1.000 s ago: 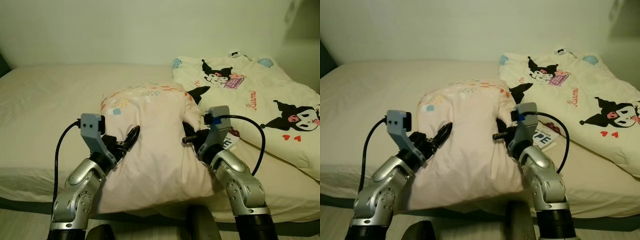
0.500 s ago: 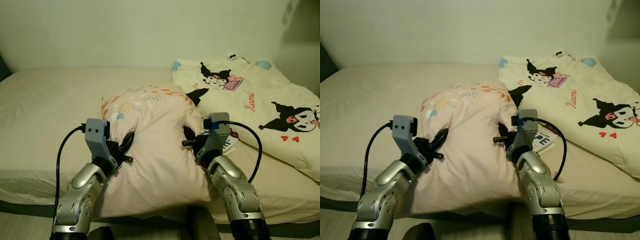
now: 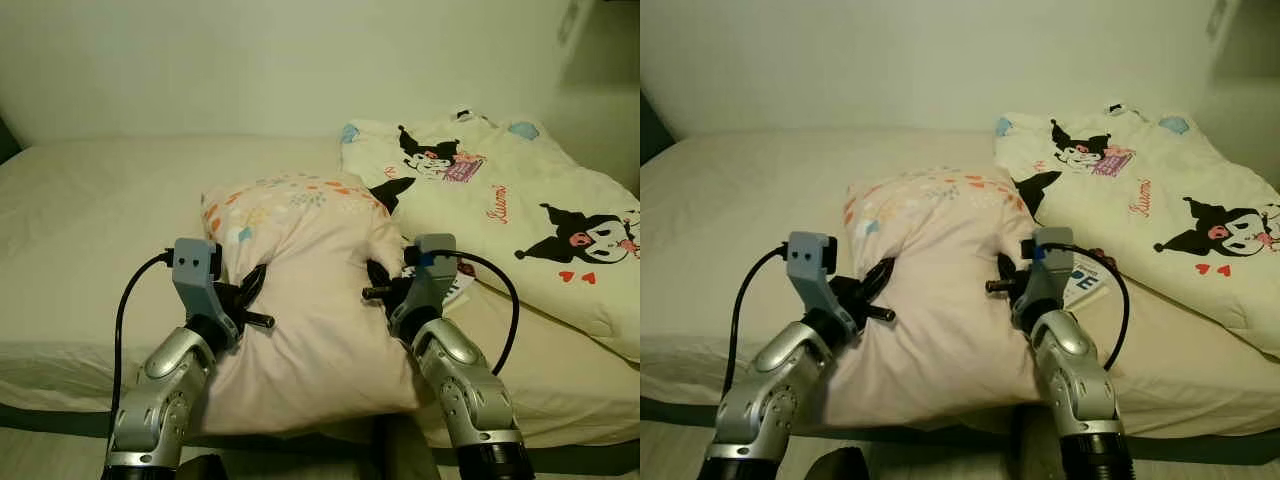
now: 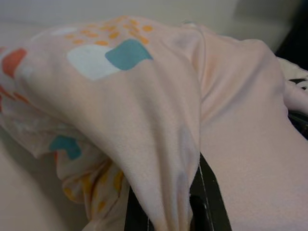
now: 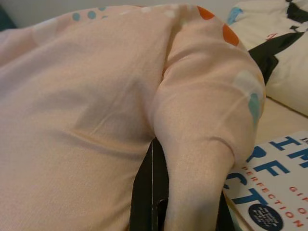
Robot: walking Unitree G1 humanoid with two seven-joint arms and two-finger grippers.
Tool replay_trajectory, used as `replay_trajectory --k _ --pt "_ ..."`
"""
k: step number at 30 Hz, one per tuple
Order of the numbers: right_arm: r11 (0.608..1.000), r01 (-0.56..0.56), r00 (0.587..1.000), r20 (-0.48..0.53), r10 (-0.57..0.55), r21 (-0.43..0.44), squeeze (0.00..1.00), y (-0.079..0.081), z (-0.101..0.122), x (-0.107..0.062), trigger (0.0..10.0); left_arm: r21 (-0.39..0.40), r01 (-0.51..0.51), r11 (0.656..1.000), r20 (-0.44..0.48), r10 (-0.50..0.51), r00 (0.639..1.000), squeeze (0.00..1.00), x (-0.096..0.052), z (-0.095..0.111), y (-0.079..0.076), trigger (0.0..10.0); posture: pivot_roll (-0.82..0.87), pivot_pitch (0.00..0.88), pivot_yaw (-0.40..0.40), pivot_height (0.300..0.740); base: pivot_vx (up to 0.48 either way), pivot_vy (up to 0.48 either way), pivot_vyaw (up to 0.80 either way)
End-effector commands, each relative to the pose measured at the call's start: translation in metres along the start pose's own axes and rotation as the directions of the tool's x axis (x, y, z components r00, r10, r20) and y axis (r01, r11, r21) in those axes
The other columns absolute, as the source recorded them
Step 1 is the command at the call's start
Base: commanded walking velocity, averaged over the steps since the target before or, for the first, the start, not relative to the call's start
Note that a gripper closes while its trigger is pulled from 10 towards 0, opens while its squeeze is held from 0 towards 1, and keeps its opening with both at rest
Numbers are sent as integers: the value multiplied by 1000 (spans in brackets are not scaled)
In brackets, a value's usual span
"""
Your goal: Clean up the room
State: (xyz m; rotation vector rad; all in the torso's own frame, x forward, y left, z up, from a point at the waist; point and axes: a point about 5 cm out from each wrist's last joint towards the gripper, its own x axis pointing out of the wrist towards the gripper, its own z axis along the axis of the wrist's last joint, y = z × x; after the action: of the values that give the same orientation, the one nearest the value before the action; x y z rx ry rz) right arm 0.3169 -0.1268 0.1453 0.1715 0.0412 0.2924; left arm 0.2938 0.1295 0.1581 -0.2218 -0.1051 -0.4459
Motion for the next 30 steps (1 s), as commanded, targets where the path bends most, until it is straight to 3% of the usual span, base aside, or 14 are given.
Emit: replay_trajectory --k 1,2,6,8,12,19,30 --pt "998 -60 996 68 61 -24 0 17 13 8 10000 34 67 997 47 -69 997 0 10 8 -15 0 -122 36 29 551 0 0 0" --pt "994 -52 987 146 65 -91 0 24 34 15 10000 75 -26 997 119 17 993 0 21 28 -11 10000 -126 34 30 551 0 0 0" --pt "989 -45 977 201 73 -142 0 28 46 17 10000 95 -83 992 150 68 986 0 25 37 -7 10000 -125 38 30 551 0 0 0" --pt "981 -20 982 183 55 -192 0 25 39 15 10000 153 -125 980 154 102 983 0 23 36 -3 10000 -124 34 31 551 0 0 0" --pt "984 2 987 158 26 -179 0 21 28 12 10000 211 -149 966 136 122 983 0 21 31 -1 10000 -119 29 27 551 0 0 0" --pt "984 33 989 148 -6 -178 0 17 19 8 10000 174 -158 972 111 140 984 0 14 17 3 10000 -122 26 27 571 0 0 0" --pt "978 41 989 148 -10 -204 0 18 14 9 10000 166 -148 975 121 129 984 0 16 20 -2 10000 -120 13 32 606 0 0 0"
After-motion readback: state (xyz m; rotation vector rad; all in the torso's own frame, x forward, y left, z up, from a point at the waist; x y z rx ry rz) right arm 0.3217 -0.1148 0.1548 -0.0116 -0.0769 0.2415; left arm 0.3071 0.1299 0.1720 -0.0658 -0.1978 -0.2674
